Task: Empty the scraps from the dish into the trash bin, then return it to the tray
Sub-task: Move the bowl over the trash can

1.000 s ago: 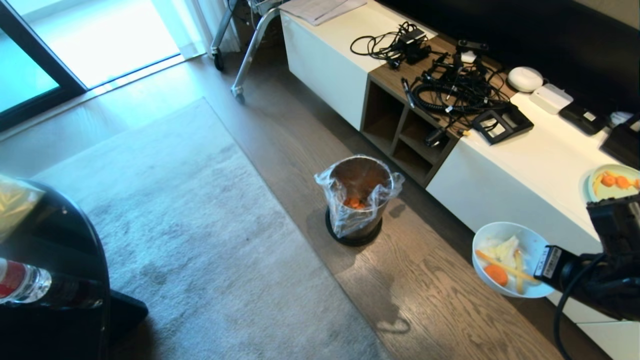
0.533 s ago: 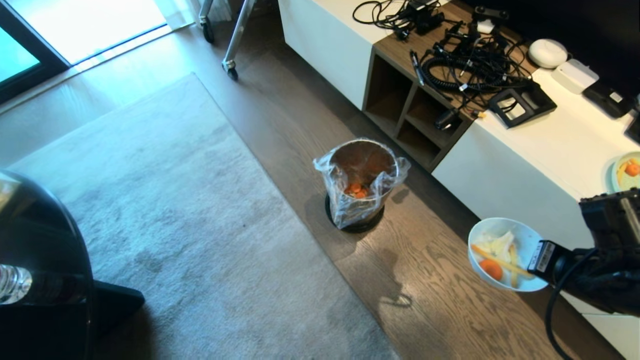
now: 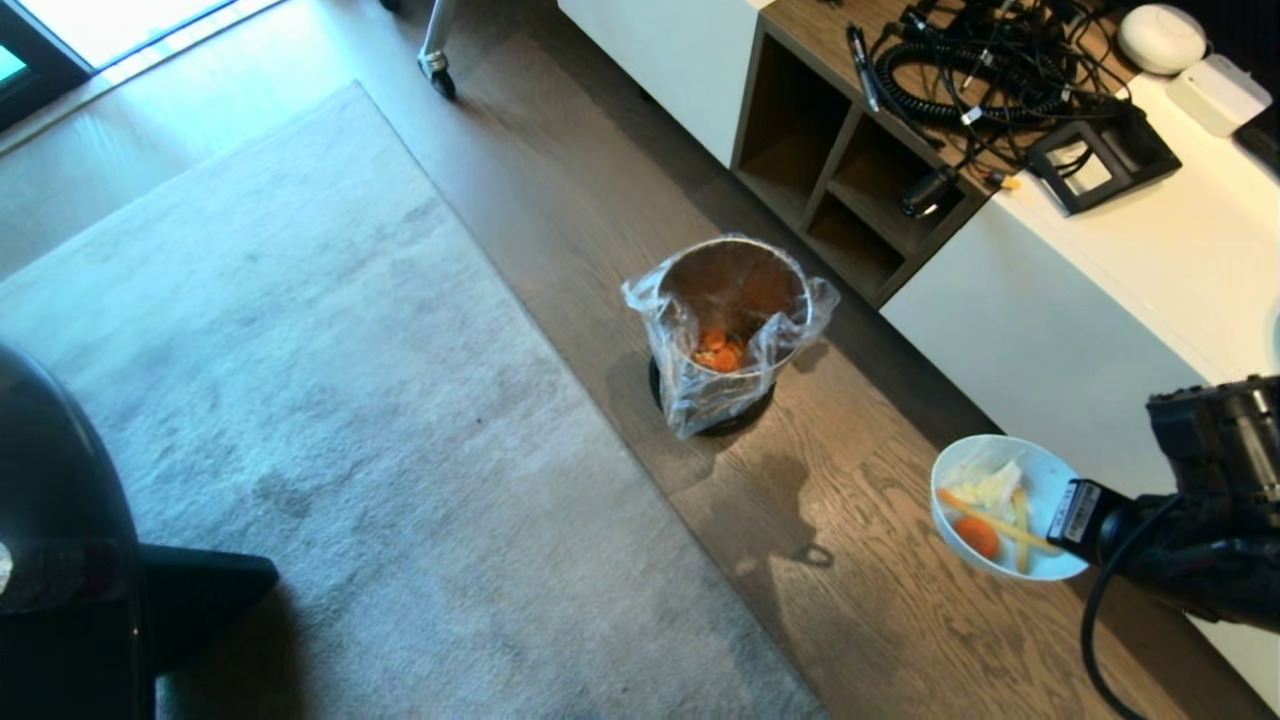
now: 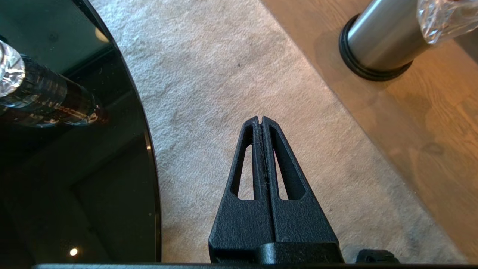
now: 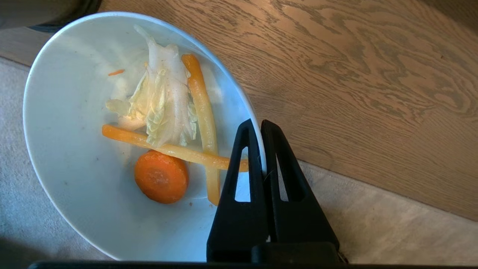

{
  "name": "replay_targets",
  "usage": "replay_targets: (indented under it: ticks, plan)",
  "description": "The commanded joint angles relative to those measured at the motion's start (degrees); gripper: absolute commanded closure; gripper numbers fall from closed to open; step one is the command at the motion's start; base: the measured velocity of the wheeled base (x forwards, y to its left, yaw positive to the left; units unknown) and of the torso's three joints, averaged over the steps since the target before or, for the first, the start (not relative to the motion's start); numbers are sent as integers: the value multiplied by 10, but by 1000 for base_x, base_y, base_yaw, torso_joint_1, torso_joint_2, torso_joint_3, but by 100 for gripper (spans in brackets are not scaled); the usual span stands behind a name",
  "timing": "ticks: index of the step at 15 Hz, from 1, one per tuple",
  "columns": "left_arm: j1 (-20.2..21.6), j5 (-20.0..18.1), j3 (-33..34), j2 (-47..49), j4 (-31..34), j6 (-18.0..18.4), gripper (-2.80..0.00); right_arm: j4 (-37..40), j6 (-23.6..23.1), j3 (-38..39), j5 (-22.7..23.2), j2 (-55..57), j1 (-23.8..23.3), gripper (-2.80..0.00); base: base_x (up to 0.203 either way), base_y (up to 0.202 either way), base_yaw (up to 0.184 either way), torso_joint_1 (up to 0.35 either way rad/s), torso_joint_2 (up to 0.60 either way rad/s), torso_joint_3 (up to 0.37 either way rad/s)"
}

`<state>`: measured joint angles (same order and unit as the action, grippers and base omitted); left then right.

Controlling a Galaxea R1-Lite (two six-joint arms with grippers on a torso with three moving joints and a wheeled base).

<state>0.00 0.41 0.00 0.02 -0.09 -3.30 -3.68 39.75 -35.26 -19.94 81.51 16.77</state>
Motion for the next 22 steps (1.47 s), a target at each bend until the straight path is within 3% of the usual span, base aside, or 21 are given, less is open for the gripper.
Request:
replay_targets:
  ticks: [1,9,13,17,22]
  plan:
    - [0,0,0,0,0,0,0,0,2,0,-1,1,0,0,0,0,0,7,2,-196]
    - [0,0,0,0,0,0,0,-43,0,-2,-3,1,-1,0,0,0,0,3,3,-142]
    - [0,0,0,0,0,0,0,-103,-49,-22,-3,14,-1,0,0,0,0,0,0,0]
    - [0,0,0,0,0,0,0,-116,-101,-123,-2,57,-4,0,0,0,0,0,0,0]
    - [0,0,0,0,0,1,0,-106,-166,-319,1,171,-5,0,0,0,0,0,0,0]
